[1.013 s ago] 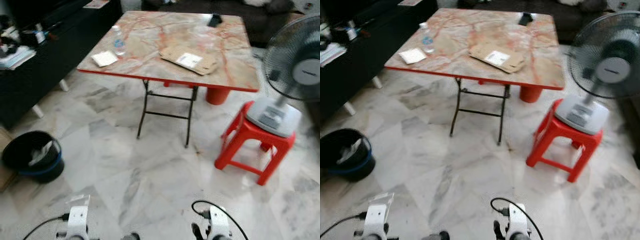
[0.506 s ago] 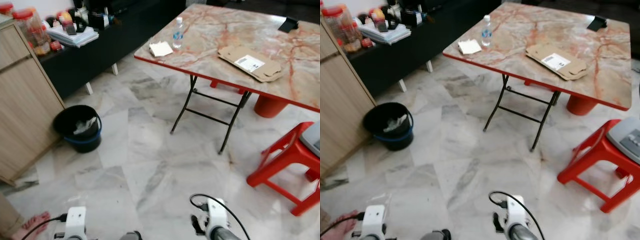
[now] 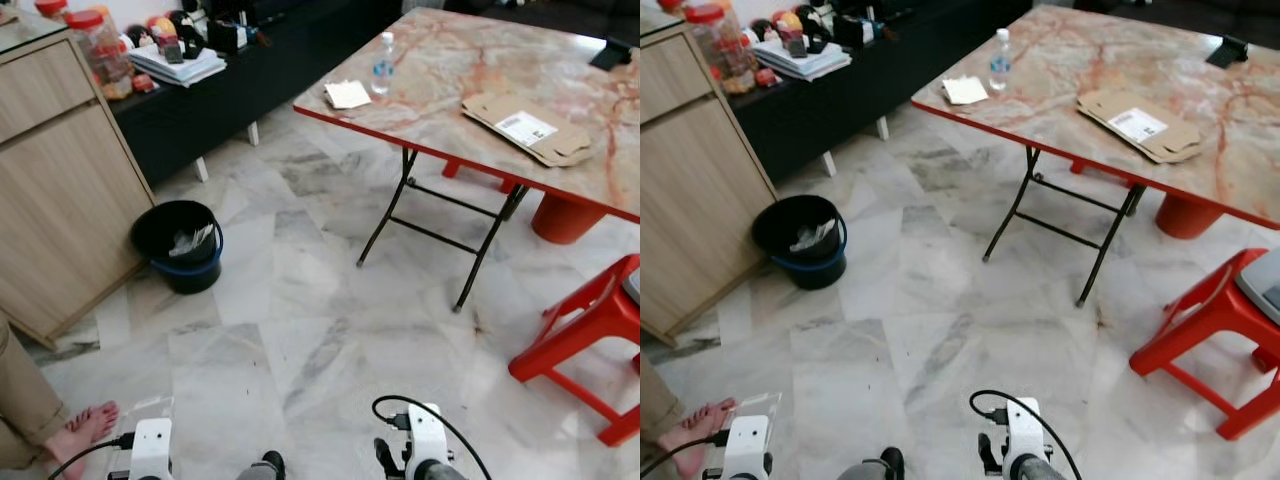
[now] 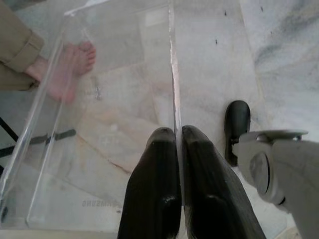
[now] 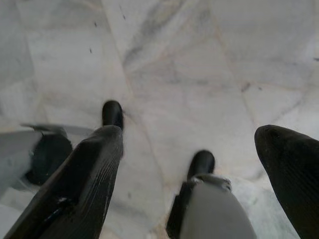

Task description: Picking trash to rubbish bin

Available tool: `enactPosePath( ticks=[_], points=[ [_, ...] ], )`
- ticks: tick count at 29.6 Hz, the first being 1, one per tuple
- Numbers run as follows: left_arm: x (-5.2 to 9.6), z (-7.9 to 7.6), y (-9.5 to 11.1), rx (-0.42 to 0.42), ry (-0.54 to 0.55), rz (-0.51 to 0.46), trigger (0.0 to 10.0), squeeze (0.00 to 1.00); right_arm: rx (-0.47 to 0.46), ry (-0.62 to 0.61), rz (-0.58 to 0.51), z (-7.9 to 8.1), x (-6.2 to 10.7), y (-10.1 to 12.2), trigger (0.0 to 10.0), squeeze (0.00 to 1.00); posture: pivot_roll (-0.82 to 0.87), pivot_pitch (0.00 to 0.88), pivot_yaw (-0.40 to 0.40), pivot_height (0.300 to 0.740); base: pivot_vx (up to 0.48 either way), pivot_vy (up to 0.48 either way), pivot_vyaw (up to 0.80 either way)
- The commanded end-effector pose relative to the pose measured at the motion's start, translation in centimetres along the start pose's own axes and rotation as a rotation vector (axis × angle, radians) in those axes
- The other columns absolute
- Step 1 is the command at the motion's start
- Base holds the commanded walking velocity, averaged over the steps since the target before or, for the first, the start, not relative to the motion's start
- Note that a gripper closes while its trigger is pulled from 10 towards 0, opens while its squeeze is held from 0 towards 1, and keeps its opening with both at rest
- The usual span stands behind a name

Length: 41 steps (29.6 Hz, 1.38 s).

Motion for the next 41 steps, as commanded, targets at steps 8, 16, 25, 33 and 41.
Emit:
enactPosePath(
  ticks=[8, 16, 25, 33, 41],
  points=[
    [0.25, -0.02, -1.29, 0.002, 0.011, 0.042, 10.0, 0.0, 0.008, 0.013, -0.003, 0.49, -0.11, 0.32, 10.0, 0.0, 0.09, 0.153, 0.003, 0.74, 0.458, 0.0, 0.3],
    [0.32, 0.04, -1.6, 0.005, 0.015, 0.049, 10.0, 0.0, 0.043, 0.009, 0.0, 0.36, -0.08, 0.22, 10.0, 0.0, 0.09, 0.155, 0.001, 0.74, 0.46, 0.0, 0.16],
    [0.35, 0.05, -1.7, 0.009, 0.019, 0.051, 10.0, 0.0, 0.058, 0.016, 0.004, 0.51, -0.08, 0.13, 10.0, 0.0, 0.1, 0.159, 0.0, 0.74, 0.458, 0.0, 0.34],
    [0.37, 0.24, -1.82, 0.016, 0.024, 0.054, 10.0, 0.0, 0.048, 0.018, 0.003, 0.65, -0.12, 0.23, 10.0, 0.0, 0.11, 0.16, 0.0, 0.74, 0.457, 0.0, 0.3],
    [0.38, 0.33, -1.86, 0.021, 0.027, 0.055, 10.0, 0.0, 0.064, 0.029, 0.015, 0.99, -0.13, -0.13, 10.0, 0.0, 0.11, 0.163, 0.001, 0.74, 0.458, 0.0, 0.52]
  ],
)
Point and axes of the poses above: a point about 5 cm out from each wrist's last joint towards the gripper, its own x axis pointing back from the gripper into the wrist, its own y axis along the axis of the wrist's last joint, z = x × y, the point moved 6 cm from there along -x, pointing out of the wrist towards the gripper, and after that the axes turned 13 degrees about -x, right-handed, at the moved point
